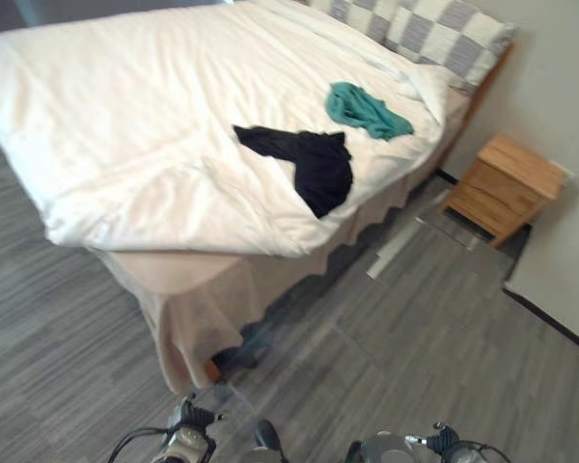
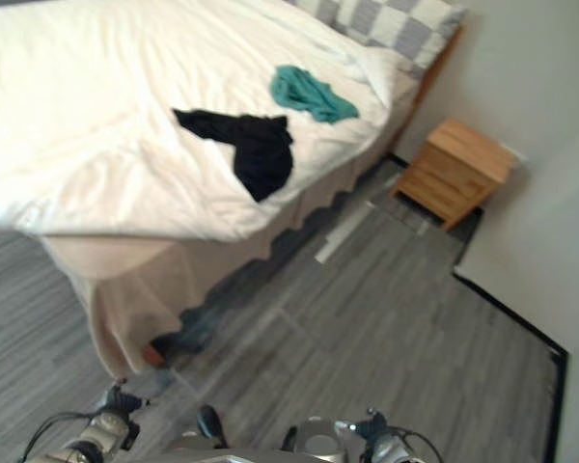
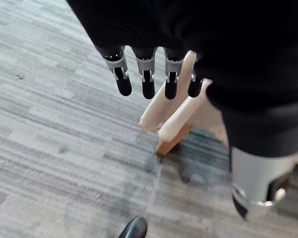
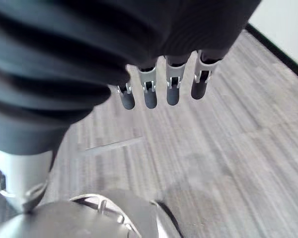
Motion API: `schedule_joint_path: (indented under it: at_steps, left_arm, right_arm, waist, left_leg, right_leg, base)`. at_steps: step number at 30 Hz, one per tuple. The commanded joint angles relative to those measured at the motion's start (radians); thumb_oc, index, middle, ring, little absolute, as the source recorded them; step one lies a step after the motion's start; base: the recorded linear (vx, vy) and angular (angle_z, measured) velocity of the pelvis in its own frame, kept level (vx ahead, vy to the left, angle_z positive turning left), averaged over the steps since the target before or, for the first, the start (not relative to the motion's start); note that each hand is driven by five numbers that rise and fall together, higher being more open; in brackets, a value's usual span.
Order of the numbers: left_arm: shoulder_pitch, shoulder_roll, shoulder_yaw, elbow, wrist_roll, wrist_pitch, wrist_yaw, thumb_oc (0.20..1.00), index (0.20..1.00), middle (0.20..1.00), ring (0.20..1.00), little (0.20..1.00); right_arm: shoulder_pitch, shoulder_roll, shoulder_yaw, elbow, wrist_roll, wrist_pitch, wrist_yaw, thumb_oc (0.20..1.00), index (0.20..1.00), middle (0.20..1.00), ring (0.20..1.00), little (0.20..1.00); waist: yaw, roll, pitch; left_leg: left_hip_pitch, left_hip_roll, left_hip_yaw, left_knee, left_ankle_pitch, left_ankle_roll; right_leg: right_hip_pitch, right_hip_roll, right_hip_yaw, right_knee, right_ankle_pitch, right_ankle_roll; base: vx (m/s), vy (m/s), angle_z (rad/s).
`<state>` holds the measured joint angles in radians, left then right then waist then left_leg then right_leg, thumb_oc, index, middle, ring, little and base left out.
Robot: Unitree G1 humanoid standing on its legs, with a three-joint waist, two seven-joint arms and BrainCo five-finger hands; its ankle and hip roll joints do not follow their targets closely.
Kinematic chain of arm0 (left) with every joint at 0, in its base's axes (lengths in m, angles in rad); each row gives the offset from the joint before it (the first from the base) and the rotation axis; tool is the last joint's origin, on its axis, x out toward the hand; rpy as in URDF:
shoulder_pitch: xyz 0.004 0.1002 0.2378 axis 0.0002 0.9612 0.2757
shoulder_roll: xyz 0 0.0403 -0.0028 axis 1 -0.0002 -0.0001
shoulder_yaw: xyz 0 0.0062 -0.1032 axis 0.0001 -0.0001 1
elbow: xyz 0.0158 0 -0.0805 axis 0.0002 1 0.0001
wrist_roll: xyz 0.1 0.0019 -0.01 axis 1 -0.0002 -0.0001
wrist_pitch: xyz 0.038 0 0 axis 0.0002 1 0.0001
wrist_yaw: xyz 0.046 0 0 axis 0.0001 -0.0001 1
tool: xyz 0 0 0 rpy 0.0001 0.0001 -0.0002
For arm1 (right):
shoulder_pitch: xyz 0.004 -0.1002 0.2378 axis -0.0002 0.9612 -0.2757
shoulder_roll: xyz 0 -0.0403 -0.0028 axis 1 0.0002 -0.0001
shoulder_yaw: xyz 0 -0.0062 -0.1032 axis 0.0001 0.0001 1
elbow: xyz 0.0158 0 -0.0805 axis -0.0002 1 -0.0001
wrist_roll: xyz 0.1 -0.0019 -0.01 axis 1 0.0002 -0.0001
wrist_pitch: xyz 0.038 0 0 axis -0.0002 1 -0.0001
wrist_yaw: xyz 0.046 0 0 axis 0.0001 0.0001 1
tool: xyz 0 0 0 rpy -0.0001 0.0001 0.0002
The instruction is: Tidy up the quilt and then pick up the clothes from the bed and put them into the laundry hamper.
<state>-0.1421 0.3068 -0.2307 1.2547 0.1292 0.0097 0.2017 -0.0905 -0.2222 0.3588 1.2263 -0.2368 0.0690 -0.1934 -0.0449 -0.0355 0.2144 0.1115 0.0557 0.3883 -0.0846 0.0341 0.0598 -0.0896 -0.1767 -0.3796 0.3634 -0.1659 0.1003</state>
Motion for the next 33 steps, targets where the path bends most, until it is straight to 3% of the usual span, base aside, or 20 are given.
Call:
schedule_joint_path:
  at_steps: [1,3,4,5,8,11,12,15,16,18,19,22,29,30,31,33]
  left_arm:
    - [-0.006,-0.007,-0.046,-0.016,0.015,-0.006,0.013,1.0,1.0,1.0,1.0,1.0]
    - [-0.006,-0.002,-0.044,-0.013,0.011,-0.008,0.016,1.0,1.0,1.0,1.0,1.0]
    - [0.0,0.003,-0.02,0.004,-0.009,-0.01,0.023,1.0,1.0,1.0,1.0,1.0]
    - [0.007,0.0,-0.009,0.003,-0.016,-0.014,0.026,1.0,1.0,1.0,1.0,1.0]
    - [0.034,-0.028,0.035,-0.005,-0.076,-0.025,0.043,1.0,1.0,1.0,1.0,1.0]
    - [0.031,-0.031,0.077,-0.025,-0.137,-0.035,0.083,1.0,1.0,1.0,1.0,1.0]
    - [0.026,-0.03,0.09,-0.042,-0.164,-0.039,0.096,1.0,1.0,1.0,1.0,1.0]
    - [-0.023,0.017,0.116,-0.192,-0.194,-0.069,0.162,1.0,1.0,1.0,1.0,1.0]
    - [-0.05,0.081,0.094,-0.378,-0.14,-0.082,0.184,1.0,1.0,1.0,1.0,1.0]
    - [-0.112,0.156,0.063,-0.537,-0.078,-0.092,0.197,1.0,1.0,1.0,1.0,1.0]
    - [-0.112,0.156,0.064,-0.538,-0.078,-0.091,0.197,1.0,1.0,1.0,1.0,1.0]
    - [-0.204,0.231,0.024,-0.783,-0.03,-0.11,0.163,1.0,1.0,1.0,1.0,1.0]
    - [-0.329,0.314,-0.034,-0.937,0.127,-0.088,0.157,1.0,1.0,1.0,1.0,1.0]
    - [-0.863,0.358,-0.251,-0.714,0.11,-0.005,0.138,1.0,1.0,1.0,1.0,1.0]
    - [-0.624,0.428,-0.134,-0.902,0.163,-0.054,0.194,1.0,1.0,1.0,1.0,1.0]
    - [-0.605,0.409,-0.142,-0.912,0.221,-0.028,0.208,1.0,1.0,1.0,1.0,1.0]
  right_arm:
    - [-0.027,0.03,-0.006,0.032,-0.002,0.011,0.025,1.0,1.0,1.0,1.0,1.0]
    - [-0.023,0.032,-0.007,0.039,0.001,0.016,0.026,1.0,1.0,1.0,1.0,1.0]
    - [-0.021,0.046,-0.001,0.056,-0.011,0.023,0.039,1.0,1.0,1.0,1.0,1.0]
    - [-0.025,0.048,0.004,0.062,-0.013,0.021,0.038,1.0,1.0,1.0,1.0,1.0]
    - [-0.033,0.041,0.011,0.081,-0.027,0.013,0.04,1.0,1.0,1.0,1.0,1.0]
    - [-0.05,0.025,0.0,0.091,-0.027,0.011,0.03,1.0,1.0,1.0,1.0,1.0]
    - [-0.052,0.014,-0.015,0.093,-0.021,0.013,0.022,1.0,1.0,1.0,1.0,1.0]
    - [-0.053,-0.028,-0.052,0.111,-0.007,0.017,0.0,1.0,1.0,1.0,1.0,1.0]
    - [-0.039,-0.043,-0.073,0.112,0.01,0.021,0.007,1.0,1.0,1.0,1.0,1.0]
    - [-0.047,-0.052,-0.082,0.1,0.029,0.017,0.008,1.0,1.0,1.0,1.0,1.0]
    - [-0.048,-0.052,-0.083,0.1,0.029,0.017,0.008,1.0,1.0,1.0,1.0,1.0]
    - [-0.051,-0.051,-0.097,0.082,0.059,0.023,0.026,1.0,1.0,1.0,1.0,1.0]
    - [-0.093,-0.051,-0.101,0.049,0.06,0.037,0.014,1.0,1.0,1.0,1.0,1.0]
    - [-0.133,-0.087,-0.022,0.051,0.051,0.037,0.065,1.0,1.0,1.0,1.0,1.0]
    - [-0.134,-0.081,-0.081,0.008,0.07,0.042,-0.017,1.0,1.0,1.0,1.0,1.0]
    - [-0.137,-0.072,-0.077,0.001,0.069,0.04,-0.032,1.0,1.0,1.0,1.0,1.0]
  waist:
    - [-0.001,-0.028,0.047]
    - [0.001,-0.038,0.036]
    - [0.02,-0.057,0.015]
    - [0.03,-0.059,0.009]
    - [0.055,-0.045,-0.003]
    - [0.063,-0.031,0.007]
    - [0.064,-0.028,0.015]
    - [0.038,-0.03,0.043]
    - [0.013,0.0,0.034]
    - [0.009,0.004,0.034]
    - [0.009,0.003,0.033]
    - [-0.004,0.015,0.021]
    - [-0.025,0.029,0.049]
    - [-0.091,0.044,0.035]
    - [-0.056,0.047,0.112]
    - [-0.064,0.044,0.133]
  left_leg:
    - [0.012,0.083,-0.043,-0.003,-0.14,-0.096]
    - [0.013,0.083,-0.059,-0.003,-0.141,-0.1]
    - [0.027,0.095,-0.059,-0.003,-0.137,-0.116]
    - [0.028,0.104,-0.069,-0.003,-0.128,-0.127]
    - [0.012,0.127,-0.127,-0.003,-0.111,-0.149]
    - [-0.017,0.134,-0.139,-0.003,-0.086,-0.161]
    - [-0.029,0.133,-0.113,-0.003,-0.078,-0.16]
    - [-0.059,0.127,0.011,0.128,-0.126,-0.159]
    - [-0.032,0.136,0.069,0.081,-0.108,-0.164]
    - [-0.036,0.134,0.058,0.069,-0.098,-0.168]
    - [-0.038,0.133,0.059,0.068,-0.096,-0.168]
    - [-0.005,0.129,0.065,0.015,-0.088,-0.166]
    - [-0.012,0.12,0.065,0.009,-0.103,-0.165]
    - [-0.014,0.123,0.081,0.008,-0.105,-0.168]
    - [-0.099,0.125,0.069,0.063,-0.105,-0.169]
    - [-0.14,0.131,0.056,0.093,-0.111,-0.168]
  right_leg:
    - [0.042,0.015,0.367,-0.318,0.118,0.053]
    - [0.049,0.023,0.391,-0.335,0.136,0.063]
    - [0.09,0.003,0.309,-0.394,0.159,0.061]
    - [0.12,0.013,0.291,-0.431,0.164,0.061]
    - [0.141,0.034,0.261,-0.451,0.138,0.05]
    - [0.135,0.033,0.231,-0.451,0.137,0.044]
    - [0.135,0.023,0.206,-0.451,0.135,0.044]
    - [0.13,-0.001,0.131,-0.451,0.128,0.034]
    - [0.148,0.008,0.095,-0.451,0.119,0.031]
    - [0.15,0.01,0.086,-0.451,0.123,0.028]
    - [0.147,0.01,0.087,-0.451,0.124,0.027]
    - [0.157,0.02,0.077,-0.451,0.121,0.029]
    - [0.12,0.019,0.101,-0.451,0.138,0.037]
    - [0.096,0.025,0.121,-0.451,0.146,0.047]
    - [0.037,0.007,0.109,-0.449,0.176,0.044]
    - [0.008,0.001,0.104,-0.435,0.18,0.04]
  base:
    - [0.38,-0.345,1.48]
    - [0.27,-0.292,1.9]
    - [0.29,-0.315,1.68]
    - [0.29,-0.316,0.95]
    - [0.24,-0.263,0.34]
    - [0.04,-0.112,0.54]
    - [-0.05,-0.1,0.5]
    - [-0.1,-0.063,0.54]
    - [0.02,0.033,0.77]
    - [0.01,0.014,0.89]
    - [0.0,-0.02,0.39]
    - [0.06,0.001,-0.03]
    - [-0.01,0.023,-0.16]
    - [-0.28,0.057,-0.03]
    - [-0.38,0.037,0.0]
    - [-0.3,-0.027,-0.29]
